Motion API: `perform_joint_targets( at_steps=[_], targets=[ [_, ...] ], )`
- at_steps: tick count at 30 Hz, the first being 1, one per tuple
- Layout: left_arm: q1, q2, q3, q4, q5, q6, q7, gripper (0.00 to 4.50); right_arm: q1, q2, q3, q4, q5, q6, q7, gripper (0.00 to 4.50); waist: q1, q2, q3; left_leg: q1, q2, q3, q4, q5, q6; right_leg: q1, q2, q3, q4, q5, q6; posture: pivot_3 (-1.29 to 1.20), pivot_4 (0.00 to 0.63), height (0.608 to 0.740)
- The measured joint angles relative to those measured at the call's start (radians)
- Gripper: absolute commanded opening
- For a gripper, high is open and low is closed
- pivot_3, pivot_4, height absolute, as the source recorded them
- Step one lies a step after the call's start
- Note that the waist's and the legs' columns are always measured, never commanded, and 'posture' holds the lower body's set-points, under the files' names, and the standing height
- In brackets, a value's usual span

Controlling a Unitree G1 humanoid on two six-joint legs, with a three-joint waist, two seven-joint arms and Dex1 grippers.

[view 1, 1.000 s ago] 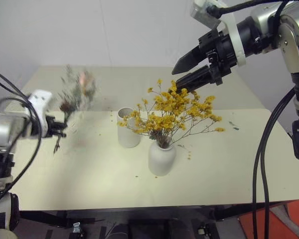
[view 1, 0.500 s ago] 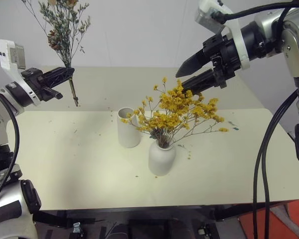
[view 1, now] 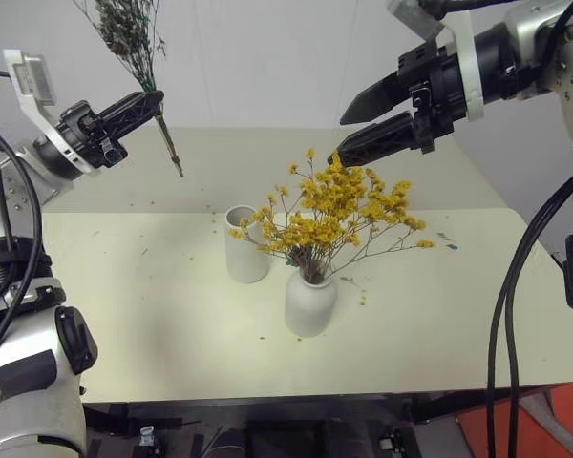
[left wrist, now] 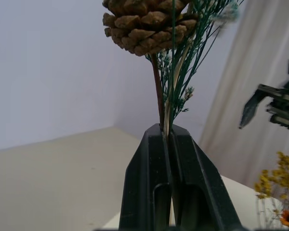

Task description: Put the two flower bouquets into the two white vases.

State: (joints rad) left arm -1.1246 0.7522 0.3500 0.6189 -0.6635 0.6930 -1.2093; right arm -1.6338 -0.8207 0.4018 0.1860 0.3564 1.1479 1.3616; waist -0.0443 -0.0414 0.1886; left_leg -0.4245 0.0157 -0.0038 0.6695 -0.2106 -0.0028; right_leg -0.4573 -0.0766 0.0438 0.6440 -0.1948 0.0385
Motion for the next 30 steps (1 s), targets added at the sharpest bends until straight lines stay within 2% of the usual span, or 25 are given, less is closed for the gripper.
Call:
perform_joint_targets(
  at_steps=[4,12,20,30],
  targets=[
    [-0.056,-0.025,-0.048,0.122,0.051,-0.085,-0.057,0.03,0.01,-0.001,-0.011,-0.022,0.003,0.019,-0.023,4.5,0.0,0.0,0.0,-0.001,0.0,0.0,0.0,0.0,0.0,0.0,0.0,0.0,0.002,0.0,0.0,0.0,0.15,0.74],
    [-0.075,-0.121,-0.071,0.229,0.092,-0.299,-0.229,0.03,0.01,0.007,-0.021,-0.025,0.01,0.024,-0.034,4.5,-0.001,0.0,0.0,-0.001,0.0,0.0,0.001,0.0,0.0,0.0,0.0,0.0,0.002,0.0,0.0,0.0,0.15,0.74],
    [-0.088,-0.186,-0.097,0.282,0.135,-0.372,-0.266,0.03,0.008,0.06,-0.015,0.122,-0.05,-0.066,-0.038,4.5,-0.002,0.0,0.0,-0.001,0.0,0.0,0.001,0.0,0.0,0.0,0.0,0.0,0.003,0.0,0.0,0.0,0.15,0.74],
    [-0.088,-0.206,-0.116,0.315,0.172,-0.392,-0.291,0.03,0.008,0.082,-0.015,0.145,-0.086,-0.071,-0.036,4.5,0.0,0.0,0.0,-0.001,0.0,0.0,0.001,0.0,0.0,0.0,0.0,0.0,0.003,0.0,0.0,0.0,0.15,0.74]
  ],
)
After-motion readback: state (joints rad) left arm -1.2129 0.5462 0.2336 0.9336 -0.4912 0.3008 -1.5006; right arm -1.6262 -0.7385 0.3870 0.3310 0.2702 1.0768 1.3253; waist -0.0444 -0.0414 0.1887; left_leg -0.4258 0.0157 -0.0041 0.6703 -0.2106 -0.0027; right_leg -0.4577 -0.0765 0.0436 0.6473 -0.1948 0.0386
